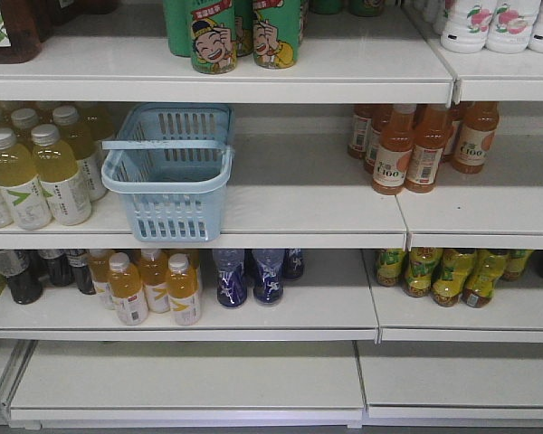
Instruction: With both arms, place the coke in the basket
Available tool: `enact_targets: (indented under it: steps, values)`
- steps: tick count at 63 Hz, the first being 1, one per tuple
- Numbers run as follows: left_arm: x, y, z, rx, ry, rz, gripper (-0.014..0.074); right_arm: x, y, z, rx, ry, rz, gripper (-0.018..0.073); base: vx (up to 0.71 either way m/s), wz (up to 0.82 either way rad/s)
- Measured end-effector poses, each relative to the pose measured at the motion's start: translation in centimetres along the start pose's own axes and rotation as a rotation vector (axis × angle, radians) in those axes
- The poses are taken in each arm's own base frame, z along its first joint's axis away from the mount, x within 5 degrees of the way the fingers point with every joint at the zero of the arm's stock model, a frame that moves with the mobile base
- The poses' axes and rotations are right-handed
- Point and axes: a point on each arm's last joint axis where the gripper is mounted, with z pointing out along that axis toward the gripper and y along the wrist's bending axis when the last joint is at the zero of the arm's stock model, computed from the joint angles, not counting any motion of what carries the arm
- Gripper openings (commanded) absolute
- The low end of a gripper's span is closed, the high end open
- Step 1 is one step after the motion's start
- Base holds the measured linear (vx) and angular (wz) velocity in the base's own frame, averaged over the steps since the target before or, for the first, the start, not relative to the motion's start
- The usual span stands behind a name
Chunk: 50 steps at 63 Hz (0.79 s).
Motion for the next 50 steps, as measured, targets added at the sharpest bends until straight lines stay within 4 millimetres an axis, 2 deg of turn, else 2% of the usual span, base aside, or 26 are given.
enact_targets:
  steps: [16, 20, 25, 34, 46, 50]
  values:
    - [0.00, 0.00, 0.00, 0.000, 0.000, -0.003, -0.0006, 0.00, 0.00, 0.00, 0.000, 0.000, 0.000, -0.0005, 0.00, 0.00]
    - [-0.03, -0.01, 0.00, 0.001, -0.003, -0.057, -0.0006, 0.00, 0.00, 0.00, 0.000, 0.000, 0.000, -0.0005, 0.00, 0.00]
    - [-0.09, -0.04, 0.00, 0.006, -0.009, -0.248, -0.0006, 0.00, 0.00, 0.00, 0.000, 0.000, 0.000, -0.0005, 0.00, 0.00]
    - [-0.49, 0.01, -0.01, 0.020, -0.051, -0.788, -0.0006, 0.00, 0.00, 0.00, 0.000, 0.000, 0.000, -0.0005, 0.00, 0.00]
    - [-0.74, 0.17, -0.03, 0.029, -0.084, -1.139, -0.0006, 0.00, 0.00, 0.00, 0.000, 0.000, 0.000, -0.0005, 0.00, 0.00]
    - [-0.95, 0.36, -0.06, 0.034, -0.115, -1.316, -0.0006, 0.00, 0.00, 0.00, 0.000, 0.000, 0.000, -0.0005, 0.00, 0.00]
